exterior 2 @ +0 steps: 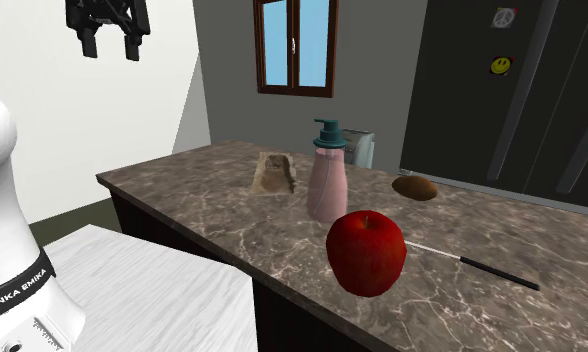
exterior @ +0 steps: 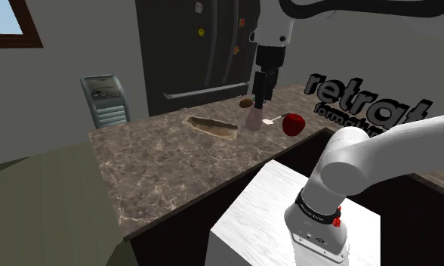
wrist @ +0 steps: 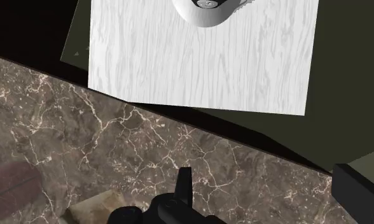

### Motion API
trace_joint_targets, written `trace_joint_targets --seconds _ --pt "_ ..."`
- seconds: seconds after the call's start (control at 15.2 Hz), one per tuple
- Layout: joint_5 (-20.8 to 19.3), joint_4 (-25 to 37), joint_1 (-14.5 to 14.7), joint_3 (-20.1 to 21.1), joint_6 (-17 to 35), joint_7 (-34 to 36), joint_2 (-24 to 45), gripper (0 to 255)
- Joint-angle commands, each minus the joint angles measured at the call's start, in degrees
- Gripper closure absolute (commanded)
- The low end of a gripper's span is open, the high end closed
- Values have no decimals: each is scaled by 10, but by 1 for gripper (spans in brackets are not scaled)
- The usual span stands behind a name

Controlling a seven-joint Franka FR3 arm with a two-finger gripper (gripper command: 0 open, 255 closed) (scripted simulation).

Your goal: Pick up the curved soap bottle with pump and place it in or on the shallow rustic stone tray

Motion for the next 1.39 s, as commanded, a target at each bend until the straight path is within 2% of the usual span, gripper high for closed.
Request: trace_joint_targets --seconds 0.0,0.66,1.32 --pt "0 0 0 0 0 0 0 0" --pt "-74 -56 -69 -82 175 -42 54 0" --pt "-115 -53 -125 -172 355 -81 167 0"
